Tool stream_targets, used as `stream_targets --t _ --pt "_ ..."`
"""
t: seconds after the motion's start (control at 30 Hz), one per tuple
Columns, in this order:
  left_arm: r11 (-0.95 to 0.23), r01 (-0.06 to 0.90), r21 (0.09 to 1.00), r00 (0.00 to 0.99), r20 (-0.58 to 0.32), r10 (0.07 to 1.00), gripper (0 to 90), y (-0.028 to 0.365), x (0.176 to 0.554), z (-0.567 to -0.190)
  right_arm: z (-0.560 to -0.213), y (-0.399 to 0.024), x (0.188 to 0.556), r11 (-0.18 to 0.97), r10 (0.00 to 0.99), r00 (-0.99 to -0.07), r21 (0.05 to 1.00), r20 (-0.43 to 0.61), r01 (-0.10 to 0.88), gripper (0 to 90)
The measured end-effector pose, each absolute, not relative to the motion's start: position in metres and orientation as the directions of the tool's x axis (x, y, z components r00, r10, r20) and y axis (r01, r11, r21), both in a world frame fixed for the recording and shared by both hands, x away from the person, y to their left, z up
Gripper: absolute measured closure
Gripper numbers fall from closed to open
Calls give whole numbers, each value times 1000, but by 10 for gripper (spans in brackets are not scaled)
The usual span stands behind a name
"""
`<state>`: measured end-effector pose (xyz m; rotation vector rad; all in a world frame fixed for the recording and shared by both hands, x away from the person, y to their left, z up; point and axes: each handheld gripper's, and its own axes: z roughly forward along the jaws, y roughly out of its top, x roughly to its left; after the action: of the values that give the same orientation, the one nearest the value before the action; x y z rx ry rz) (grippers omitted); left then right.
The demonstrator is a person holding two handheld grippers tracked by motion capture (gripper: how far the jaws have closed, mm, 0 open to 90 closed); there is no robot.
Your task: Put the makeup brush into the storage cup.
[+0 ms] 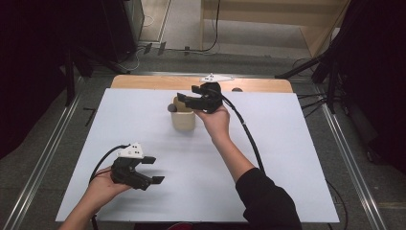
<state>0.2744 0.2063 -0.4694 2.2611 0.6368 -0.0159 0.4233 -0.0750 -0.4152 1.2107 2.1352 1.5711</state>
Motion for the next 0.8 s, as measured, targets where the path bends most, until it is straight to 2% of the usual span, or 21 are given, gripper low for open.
stream_targets --t 0.53,0.8 --pt "-581 449 679 876 -205 438 207 206 274 -470 -403 -83 410 209 680 -692 840 243 501 274" --pt "-581 450 678 876 -207 437 207 206 275 -470 -404 -92 405 225 658 -705 825 264 519 268"
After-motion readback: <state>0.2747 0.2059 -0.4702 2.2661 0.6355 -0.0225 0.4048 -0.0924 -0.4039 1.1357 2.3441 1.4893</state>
